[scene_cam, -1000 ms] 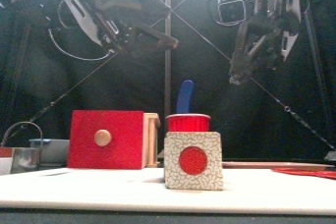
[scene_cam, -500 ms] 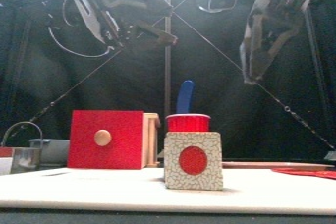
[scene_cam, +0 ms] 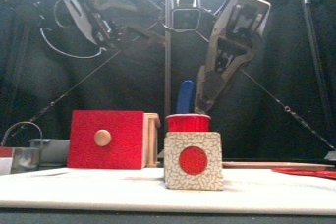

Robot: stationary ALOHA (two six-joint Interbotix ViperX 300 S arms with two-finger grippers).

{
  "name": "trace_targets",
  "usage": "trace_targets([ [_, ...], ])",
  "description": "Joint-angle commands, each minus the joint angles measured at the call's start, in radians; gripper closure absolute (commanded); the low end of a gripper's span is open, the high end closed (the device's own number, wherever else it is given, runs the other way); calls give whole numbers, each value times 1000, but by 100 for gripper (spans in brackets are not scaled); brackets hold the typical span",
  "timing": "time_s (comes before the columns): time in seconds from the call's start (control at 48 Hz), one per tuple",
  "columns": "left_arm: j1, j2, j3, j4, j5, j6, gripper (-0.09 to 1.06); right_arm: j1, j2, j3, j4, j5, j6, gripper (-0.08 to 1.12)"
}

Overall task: Place sushi on board then cut the sushi with the knife then place the pieces on the plate
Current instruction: Place the 4 sushi pieces on the plate

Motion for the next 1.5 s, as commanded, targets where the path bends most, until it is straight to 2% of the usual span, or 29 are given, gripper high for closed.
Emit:
trace_targets([
  [0.021, -5, -38, 40, -37, -21, 2, 0, -6, 2, -38, 0, -5, -3, 15],
  [0.167, -9, -71, 80, -77, -25, 3, 0, -6, 43, -52, 5, -6, 3, 15],
  [0.312, -11, -89, 100, -80, -23, 3, 0, -14, 69, -52, 3, -14, 5, 15],
  [0.646, -11, -89, 103, -81, -25, 2, 0, -43, 80, -41, 6, -34, 3, 15],
  [0.958, -11, -89, 109, -114, -23, 3, 0, -37, 84, -34, 25, -34, 5, 15],
  [1.208, -11, -89, 112, -123, -23, 2, 0, -37, 104, -31, 21, -32, 3, 16],
  [1.354, -11, -89, 117, -127, -25, 2, 0, -38, 118, -31, 21, -29, 3, 20],
  [1.5, -11, -89, 121, -137, -25, 2, 0, -37, 126, -34, 26, -29, 3, 35],
])
